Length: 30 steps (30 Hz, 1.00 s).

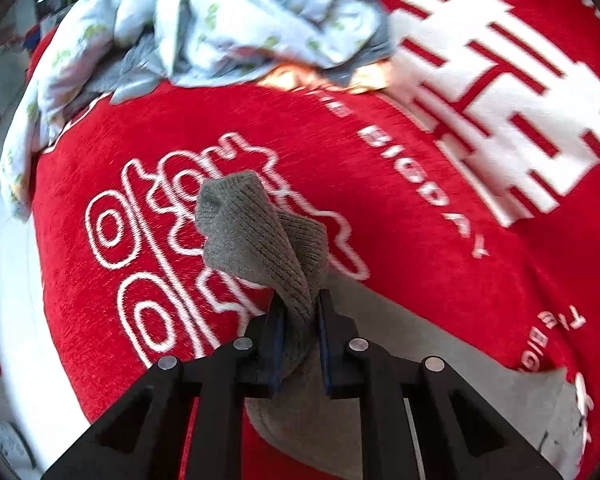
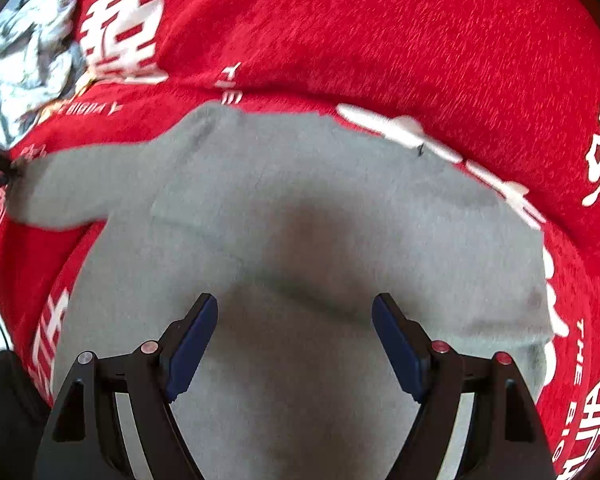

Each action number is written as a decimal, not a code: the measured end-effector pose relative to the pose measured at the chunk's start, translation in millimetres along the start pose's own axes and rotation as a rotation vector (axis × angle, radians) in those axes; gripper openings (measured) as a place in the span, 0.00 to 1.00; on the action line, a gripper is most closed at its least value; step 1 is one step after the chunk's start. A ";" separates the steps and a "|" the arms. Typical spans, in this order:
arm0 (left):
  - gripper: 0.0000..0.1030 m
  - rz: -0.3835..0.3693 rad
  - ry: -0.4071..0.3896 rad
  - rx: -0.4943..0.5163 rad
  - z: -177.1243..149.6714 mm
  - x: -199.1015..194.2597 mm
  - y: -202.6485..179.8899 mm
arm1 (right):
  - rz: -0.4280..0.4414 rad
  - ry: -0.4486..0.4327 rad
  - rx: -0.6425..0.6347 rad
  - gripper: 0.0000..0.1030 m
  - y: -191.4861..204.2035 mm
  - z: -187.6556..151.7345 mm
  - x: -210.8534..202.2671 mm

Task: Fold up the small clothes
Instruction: 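Grasp the sleeve cuff with the left gripper and lift it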

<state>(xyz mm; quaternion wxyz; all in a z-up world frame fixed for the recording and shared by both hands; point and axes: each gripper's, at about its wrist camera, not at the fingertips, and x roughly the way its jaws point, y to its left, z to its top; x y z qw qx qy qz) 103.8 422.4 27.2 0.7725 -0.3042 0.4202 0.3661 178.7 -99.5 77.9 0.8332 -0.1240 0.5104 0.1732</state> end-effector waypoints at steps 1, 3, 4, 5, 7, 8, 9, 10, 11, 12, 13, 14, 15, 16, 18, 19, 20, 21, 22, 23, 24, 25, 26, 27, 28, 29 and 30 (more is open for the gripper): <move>0.15 -0.028 -0.011 0.010 -1.7 -6.1 -1.9 | -0.006 -0.008 0.010 0.80 -1.1 8.0 2.4; 0.15 -0.064 -0.028 0.028 -5.9 -19.7 -8.1 | -0.009 -0.014 0.032 0.80 -1.3 27.1 13.4; 0.15 -0.083 -0.035 0.038 -8.8 -27.2 -12.3 | -0.006 0.000 0.036 0.80 0.7 36.2 22.5; 0.15 -0.109 -0.046 0.053 -10.2 -37.3 -16.2 | -0.007 0.014 0.032 0.80 5.0 44.5 33.7; 0.15 -0.134 -0.065 0.079 -17.6 -55.1 -29.1 | -0.021 0.064 -0.002 0.80 17.0 54.1 60.7; 0.15 -0.146 -0.074 0.096 -18.4 -62.3 -35.0 | -0.042 0.127 -0.033 0.80 24.1 55.2 80.7; 0.15 -0.159 -0.078 0.117 -21.7 -70.6 -43.1 | -0.044 0.100 -0.028 0.80 24.7 57.0 83.8; 0.15 -0.173 -0.080 0.141 -25.8 -79.3 -52.6 | -0.044 0.066 -0.014 0.82 23.3 61.1 80.9; 0.15 -0.181 -0.082 0.157 -27.7 -83.9 -57.4 | -0.036 0.091 -0.009 0.82 21.6 63.7 81.5; 0.15 -0.193 -0.086 0.184 -32.2 -90.8 -68.3 | -0.021 0.101 0.006 0.82 17.9 64.2 79.2; 0.15 -0.209 -0.088 0.214 -38.1 -97.3 -81.1 | -0.007 0.081 0.021 0.82 12.9 62.4 72.0; 0.15 -0.224 -0.087 0.243 -44.7 -104.2 -95.2 | -0.006 0.049 0.024 0.82 6.9 58.3 62.3; 0.15 -0.240 -0.084 0.272 -52.6 -109.7 -109.4 | -0.016 0.031 0.020 0.82 1.3 53.5 54.9; 0.15 -0.256 -0.081 0.300 -62.2 -115.5 -124.7 | -0.033 0.019 0.020 0.82 -8.3 45.4 46.6; 0.15 -0.286 -0.068 0.352 -81.7 -124.5 -153.7 | -0.038 0.006 0.043 0.82 -27.9 34.7 34.6; 0.14 -0.296 -0.058 0.375 -91.0 -127.4 -167.5 | -0.039 -0.001 0.072 0.82 -44.2 26.4 26.6; 0.14 -0.314 -0.045 0.414 -106.0 -133.6 -191.8 | -0.041 -0.003 0.094 0.82 -57.0 21.8 21.1; 0.14 -0.326 -0.041 0.438 -116.5 -140.6 -207.9 | -0.045 -0.005 0.119 0.82 -71.9 15.7 15.6; 0.14 -0.338 -0.037 0.473 -130.6 -148.5 -230.5 | -0.051 -0.010 0.148 0.82 -86.5 10.0 9.3; 0.14 -0.352 -0.031 0.503 -143.7 -155.4 -250.5 | -0.058 -0.019 0.181 0.82 -103.7 3.5 2.2; 0.14 -0.367 -0.024 0.527 -154.8 -161.6 -267.2 | -0.064 -0.028 0.211 0.82 -118.2 -3.7 -5.1; 0.14 -0.382 -0.019 0.550 -165.3 -167.8 -281.5 | -0.068 -0.038 0.242 0.82 -135.9 -10.2 -12.5; 0.14 -0.401 -0.018 0.580 -179.5 -176.8 -300.3 | -0.071 -0.047 0.276 0.82 -154.0 -17.8 -19.9; 0.14 -0.422 -0.018 0.611 -195.8 -186.5 -322.5 | -0.072 -0.055 0.305 0.82 -168.9 -25.8 -26.0; 0.14 -0.441 -0.011 0.639 -212.8 -194.3 -344.1 | -0.074 -0.060 0.334 0.82 -183.5 -33.7 -31.2; 0.14 -0.452 -0.004 0.657 -223.0 -197.3 -356.3 | -0.076 -0.065 0.362 0.82 -198.3 -41.7 -36.1; 0.14 -0.466 0.006 0.686 -240.8 -200.8 -376.0 | -0.077 -0.069 0.383 0.82 -210.9 -48.0 -40.0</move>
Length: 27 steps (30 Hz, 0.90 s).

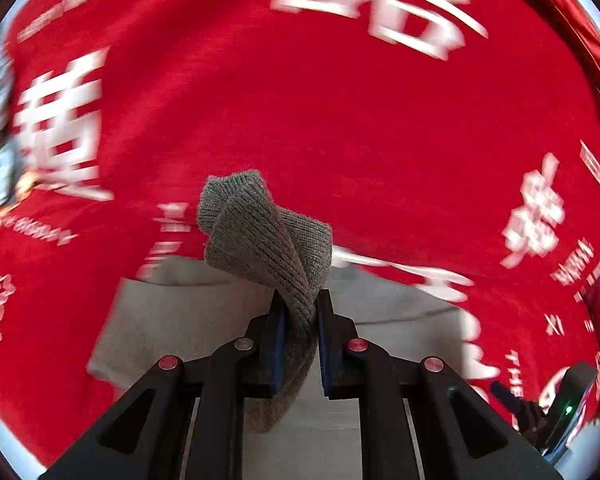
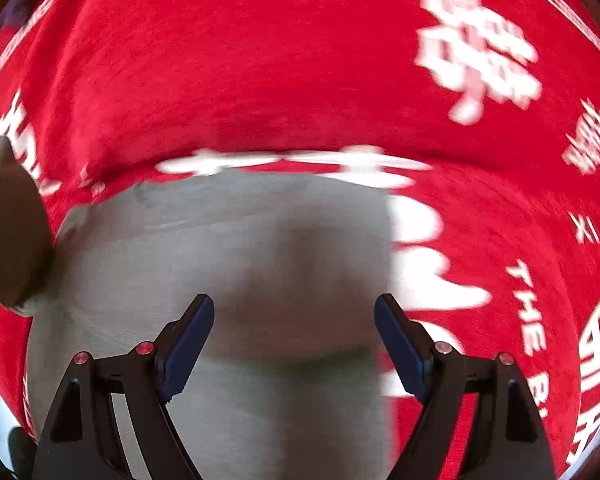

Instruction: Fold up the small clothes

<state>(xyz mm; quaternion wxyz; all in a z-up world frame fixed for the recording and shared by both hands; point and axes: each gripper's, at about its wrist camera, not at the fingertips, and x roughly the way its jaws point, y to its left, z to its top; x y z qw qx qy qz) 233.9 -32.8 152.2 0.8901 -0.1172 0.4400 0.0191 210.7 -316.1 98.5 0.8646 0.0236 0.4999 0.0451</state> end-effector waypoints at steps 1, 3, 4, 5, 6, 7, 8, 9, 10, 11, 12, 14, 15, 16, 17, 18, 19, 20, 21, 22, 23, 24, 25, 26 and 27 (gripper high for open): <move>0.14 -0.003 0.010 0.026 -3.1 10.0 -25.0 | -0.001 -0.003 0.021 0.82 -13.4 -0.9 -1.7; 0.14 -0.002 0.055 0.058 -12.3 32.3 -57.8 | -0.002 -0.004 0.057 0.82 -35.1 -3.3 -3.2; 0.14 -0.001 0.085 0.073 -19.3 46.7 -73.5 | 0.002 -0.003 0.077 0.82 -47.4 -5.5 -2.7; 0.14 0.001 0.103 0.085 -24.2 55.9 -80.4 | 0.006 -0.003 0.090 0.82 -54.1 -7.3 -1.7; 0.14 0.003 0.129 0.107 -33.4 70.7 -93.8 | 0.009 -0.001 0.103 0.82 -63.2 -9.2 -0.8; 0.14 0.004 0.144 0.123 -40.8 81.0 -99.6 | 0.009 0.003 0.116 0.82 -70.2 -11.3 1.1; 0.15 0.006 0.165 0.147 -51.7 94.0 -106.4 | 0.012 0.008 0.129 0.82 -76.3 -13.7 3.5; 0.15 0.010 0.185 0.164 -58.9 103.0 -109.2 | 0.018 0.014 0.140 0.82 -81.6 -16.3 6.2; 0.15 0.013 0.207 0.176 -65.0 110.7 -109.9 | 0.024 0.021 0.148 0.82 -85.5 -18.6 8.4; 0.15 0.014 0.231 0.181 -70.9 118.3 -109.2 | 0.030 0.026 0.154 0.82 -89.9 -21.4 9.7; 0.15 0.004 0.266 0.181 -76.3 124.8 -106.0 | 0.037 0.028 0.157 0.82 -92.0 -23.2 10.0; 0.21 -0.021 0.304 0.170 -79.3 127.3 -99.7 | 0.052 0.023 0.154 0.82 -93.5 -26.6 9.8; 0.29 -0.024 0.312 0.162 -78.0 122.9 -94.9 | 0.053 0.020 0.152 0.82 -94.3 -27.9 9.0; 0.49 -0.020 0.308 0.157 -75.1 117.4 -91.1 | 0.053 0.018 0.154 0.82 -95.3 -28.4 9.1; 0.67 -0.024 0.269 0.151 -70.4 103.2 -84.6 | 0.056 0.014 0.160 0.82 -95.0 -28.1 8.5; 0.74 -0.028 0.231 0.143 -65.1 93.1 -78.4 | 0.061 0.007 0.166 0.82 -94.8 -28.3 6.7; 0.85 -0.039 0.186 0.128 -59.1 78.5 -70.0 | 0.067 -0.003 0.172 0.82 -94.0 -28.3 3.4; 0.94 -0.056 0.171 0.119 -56.5 69.7 -64.4 | 0.075 -0.014 0.176 0.82 -91.9 -27.9 0.4; 0.95 -0.081 0.163 0.105 -52.7 59.4 -56.0 | 0.083 -0.023 0.177 0.82 -88.8 -26.9 -2.9; 0.95 -0.102 0.153 0.088 -47.7 49.8 -46.7 | 0.086 -0.027 0.175 0.82 -85.1 -25.4 -3.6; 0.95 -0.114 0.135 0.076 -45.0 40.4 -36.1 | 0.086 -0.033 0.165 0.82 -80.1 -23.7 -5.7; 0.95 -0.105 0.113 0.070 -44.1 31.6 -22.3 | 0.088 -0.042 0.148 0.82 -73.2 -22.3 -9.9; 0.95 -0.066 0.093 0.063 -44.2 25.4 -6.8 | 0.090 -0.049 0.133 0.82 -67.6 -22.1 -13.4; 0.95 -0.042 0.078 0.054 -43.9 23.9 3.4 | 0.091 -0.061 0.107 0.82 -59.4 -21.4 -17.9; 0.95 -0.009 0.061 0.029 -44.4 21.3 21.0 | 0.094 -0.071 0.080 0.82 -51.3 -18.8 -20.2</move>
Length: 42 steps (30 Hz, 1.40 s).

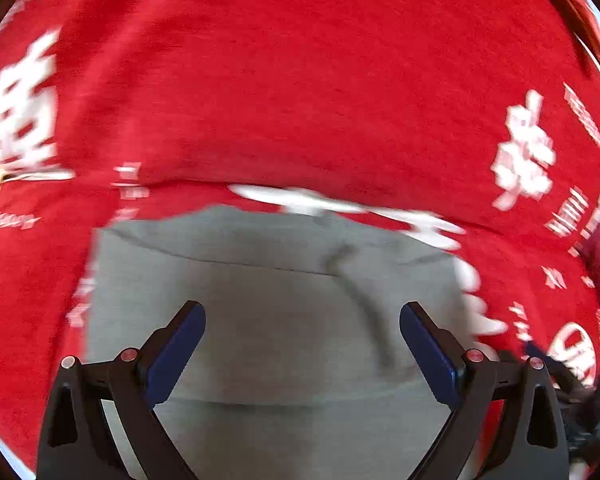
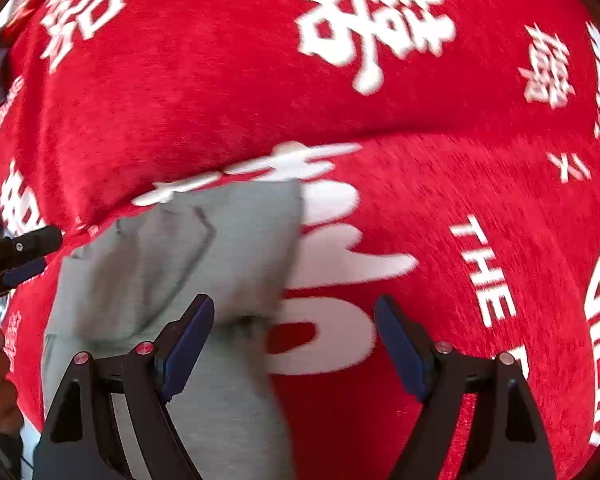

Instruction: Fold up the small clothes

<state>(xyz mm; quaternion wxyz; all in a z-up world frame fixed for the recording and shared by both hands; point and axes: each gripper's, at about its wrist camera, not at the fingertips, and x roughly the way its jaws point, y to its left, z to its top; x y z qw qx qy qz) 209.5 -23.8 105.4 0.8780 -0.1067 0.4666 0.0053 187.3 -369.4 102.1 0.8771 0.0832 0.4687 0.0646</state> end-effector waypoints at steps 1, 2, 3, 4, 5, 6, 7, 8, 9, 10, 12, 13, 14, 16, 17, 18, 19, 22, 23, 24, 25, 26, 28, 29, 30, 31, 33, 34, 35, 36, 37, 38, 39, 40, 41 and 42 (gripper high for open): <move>0.95 0.024 0.001 -0.028 0.8 -0.1 13.5 | 0.005 -0.006 -0.026 0.82 9.2 2.3 -0.4; 0.95 0.067 0.014 -0.068 -1.4 4.8 32.5 | 0.008 -0.014 -0.046 0.82 19.7 5.6 2.2; 0.95 0.109 0.030 -0.094 -2.5 13.0 45.2 | 0.010 -0.012 -0.061 0.82 29.7 9.4 6.1; 0.95 0.145 0.046 -0.116 -4.1 20.4 56.0 | 0.017 -0.010 -0.078 0.82 41.6 13.0 10.8; 0.95 0.168 0.060 -0.128 -5.5 25.8 64.3 | 0.032 -0.003 -0.097 0.82 56.8 16.1 17.3; 0.95 0.203 0.086 -0.142 -9.9 35.9 75.5 | 0.047 0.010 -0.121 0.82 72.3 17.1 24.1; 0.95 0.227 0.108 -0.152 -14.6 45.1 84.5 | 0.067 0.034 -0.169 0.82 94.7 17.2 34.9; 0.95 0.249 0.131 -0.160 -19.6 54.9 91.9 | 0.077 0.052 -0.211 0.82 109.8 15.1 42.6; 0.95 0.258 0.150 -0.162 -24.2 61.8 97.4 | 0.079 0.078 -0.271 0.82 129.4 11.7 55.7; 0.95 0.269 0.177 -0.157 -29.2 71.5 103.2 | 0.064 0.099 -0.311 0.82 141.5 9.5 67.1; 0.98 0.237 0.142 -0.149 -34.6 67.9 110.7 | -0.035 0.150 -0.354 0.82 152.5 3.6 94.9; 0.98 0.238 0.141 -0.138 -34.1 68.8 109.9 | -0.091 0.183 -0.343 0.82 144.8 2.2 109.3; 0.98 0.242 0.144 -0.123 -34.2 68.1 110.6 | -0.114 0.194 -0.304 0.82 131.5 2.8 114.2; 0.98 0.256 0.140 -0.107 -34.7 65.5 113.8 | -0.056 0.179 -0.124 0.82 88.6 6.7 105.9; 0.98 0.250 0.147 -0.115 -34.9 64.4 120.0 | -0.047 0.157 -0.043 0.81 64.1 7.6 94.8; 0.98 0.239 0.154 -0.129 -34.0 64.4 124.9 | -0.057 0.138 0.010 0.81 43.5 7.1 82.5; 0.98 0.235 0.162 -0.147 -33.8 62.5 128.8 | -0.058 0.120 0.061 0.82 25.0 4.9 69.5; 0.97 0.276 0.147 -0.151 -29.2 55.2 126.6 | -0.113 0.078 0.136 0.83 -8.7 -3.7 41.6; 0.98 0.273 0.138 -0.146 -27.0 55.9 126.5 | -0.137 0.062 0.149 0.83 -18.3 -6.1 33.3; 0.97 0.255 0.127 -0.134 -24.6 53.2 119.6 | -0.148 0.049 0.166 0.83 -25.4 -8.2 27.1; 0.98 0.231 0.119 -0.114 -21.9 51.9 110.6 | -0.148 0.038 0.187 0.83 -29.9 -9.0 22.6; 0.97 0.220 0.114 -0.100 -20.5 51.0 104.8 | -0.141 0.030 0.205 0.83 -30.3 -8.7 20.0; 0.98 0.199 0.109 -0.040 -15.6 54.7 82.6 | -0.115 0.018 0.199 0.83 -16.8 -4.6 18.6; 0.98 0.183 0.113 -0.019 -13.8 58.1 75.0 | -0.090 0.018 0.166 0.83 -1.9 -0.6 21.0; 0.98 0.169 0.119 -0.005 -12.3 63.4 70.5 | -0.067 0.020 0.123 0.83 8.5 4.5 23.4; 0.98 0.171 0.126 -0.001 -11.1 67.1 68.5 | -0.043 0.022 0.064 0.83 27.8 7.6 28.5; 0.98 0.237 0.175 -0.002 -11.3 85.9 76.5 | 0.006 0.034 -0.069 0.83 66.5 9.7 42.0; 1.00 0.251 0.188 -0.013 -12.0 90.2 81.8 | 0.044 0.064 -0.135 0.83 86.2 10.9 55.6; 1.00 0.212 0.183 -0.068 -11.0 93.6 98.0 | 0.065 0.098 -0.167 0.83 96.8 9.3 66.4; 1.00 0.206 0.184 -0.113 -9.1 93.4 110.0 | 0.063 0.145 -0.192 0.83 104.6 9.8 83.8; 1.00 0.204 0.192 -0.137 -7.0 93.9 117.5 | 0.028 0.186 -0.204 0.83 106.8 10.0 99.3; 1.00 0.195 0.209 -0.171 -4.3 91.4 127.1 | -0.042 0.225 -0.205 0.83 103.9 11.8 118.4; 1.00 0.208 0.214 -0.181 -3.7 88.4 130.9 | -0.054 0.183 -0.189 0.83 101.1 15.9 121.4; 1.00 0.242 0.211 -0.182 -3.7 81.8 134.0 | -0.078 0.155 -0.175 0.83 99.5 21.2 119.7; 1.00 0.253 0.195 -0.173 -5.0 74.2 134.9 | -0.149 0.177 -0.157 0.83 98.3 25.6 119.0; 1.00 0.247 0.182 -0.164 -6.6 67.3 135.0 | -0.178 0.180 -0.139 0.83 97.9 26.9 112.3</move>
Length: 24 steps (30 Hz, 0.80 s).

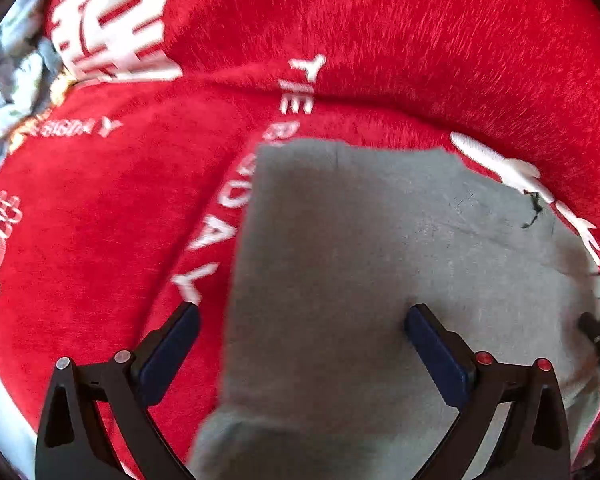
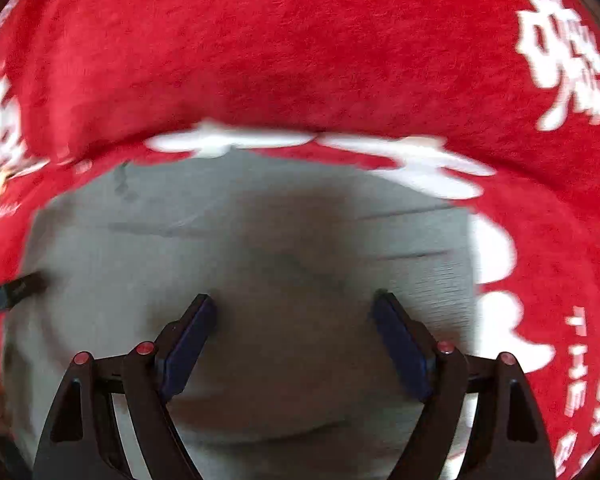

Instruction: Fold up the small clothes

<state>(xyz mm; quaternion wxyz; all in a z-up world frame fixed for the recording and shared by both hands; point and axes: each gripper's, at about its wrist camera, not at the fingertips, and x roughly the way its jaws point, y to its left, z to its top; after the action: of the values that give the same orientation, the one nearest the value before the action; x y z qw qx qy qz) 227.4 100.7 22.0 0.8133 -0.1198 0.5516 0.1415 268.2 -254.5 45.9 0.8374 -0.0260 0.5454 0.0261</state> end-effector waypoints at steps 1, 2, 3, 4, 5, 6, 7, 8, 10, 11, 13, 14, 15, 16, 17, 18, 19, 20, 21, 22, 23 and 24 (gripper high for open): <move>1.00 -0.015 -0.011 0.007 -3.8 -6.9 1.0 | 0.047 -0.037 0.006 0.83 -0.2 -5.8 -14.0; 1.00 -0.049 -0.021 0.017 -13.0 -17.2 0.9 | 0.095 -0.061 0.000 0.83 2.2 -13.7 -26.0; 1.00 -0.069 -0.023 0.027 -20.9 -23.0 -1.6 | 0.133 -0.068 -0.017 0.83 6.3 -25.0 -37.1; 1.00 -0.100 -0.025 0.056 -34.7 -30.6 -6.7 | 0.157 -0.067 -0.039 0.83 13.1 -39.5 -47.7; 1.00 -0.113 -0.029 0.082 -43.3 -35.5 -12.3 | 0.174 -0.066 -0.074 0.83 20.5 -57.8 -57.5; 1.00 -0.117 -0.036 0.132 -58.8 -40.0 -19.3 | 0.190 -0.060 -0.102 0.83 26.5 -73.2 -62.5; 1.00 -0.097 -0.042 0.187 -73.7 -40.6 -25.9 | 0.208 -0.040 -0.135 0.83 32.9 -92.7 -64.7; 1.00 -0.081 -0.041 0.218 -82.1 -39.5 -26.0 | 0.215 -0.011 -0.157 0.83 37.7 -105.0 -62.9; 1.00 -0.043 0.001 0.238 -103.7 -27.3 -18.9 | 0.167 0.032 -0.219 0.83 42.1 -129.1 -53.9; 1.00 -0.075 -0.016 0.199 -107.5 -33.2 -8.4 | 0.130 -0.029 -0.259 0.84 43.6 -141.1 -64.3; 1.00 -0.094 -0.011 0.164 -120.4 -41.7 13.2 | 0.129 -0.002 -0.253 0.86 34.7 -158.0 -70.3; 1.00 -0.096 -0.020 0.176 -125.6 -44.9 17.1 | 0.145 0.008 -0.228 0.86 25.0 -165.8 -74.0; 1.00 -0.049 -0.046 0.209 -136.2 -50.7 19.4 | 0.147 0.017 -0.221 0.86 15.5 -172.5 -77.7; 1.00 -0.039 -0.051 0.220 -146.0 -54.2 24.0 | 0.129 0.016 -0.234 0.86 9.3 -186.1 -83.8; 1.00 -0.066 -0.036 0.201 -150.4 -54.7 32.4 | 0.115 0.015 -0.248 0.87 7.4 -194.4 -86.9; 1.00 -0.086 -0.013 0.175 -154.7 -53.0 39.7 | 0.106 0.016 -0.265 0.88 5.0 -206.5 -91.5; 1.00 -0.109 0.012 0.136 -158.0 -52.4 48.6 | 0.102 0.017 -0.283 0.89 2.8 -217.5 -94.9; 1.00 -0.127 0.024 0.090 -160.7 -53.6 58.3 | 0.093 0.016 -0.315 0.89 1.7 -229.0 -100.0; 1.00 -0.130 0.028 0.068 -163.8 -55.7 63.8 | 0.074 0.021 -0.348 0.90 0.7 -235.8 -104.5; 1.00 -0.122 0.040 0.065 -166.5 -57.6 65.5 | 0.069 0.054 -0.367 0.91 -1.9 -244.2 -104.9; 1.00 -0.069 0.058 0.077 -171.9 -59.8 65.4 | 0.064 0.067 -0.378 0.91 -5.7 -252.0 -108.0; 1.00 -0.056 0.047 0.089 -176.1 -64.5 64.7 | 0.053 0.089 -0.390 0.91 -7.8 -256.8 -108.9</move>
<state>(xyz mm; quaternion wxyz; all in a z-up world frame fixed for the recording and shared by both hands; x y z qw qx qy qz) 29.2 92.8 15.6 0.8084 -0.1021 0.5725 0.0913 -9.4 -282.4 42.0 0.7904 -0.1745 0.5671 0.1523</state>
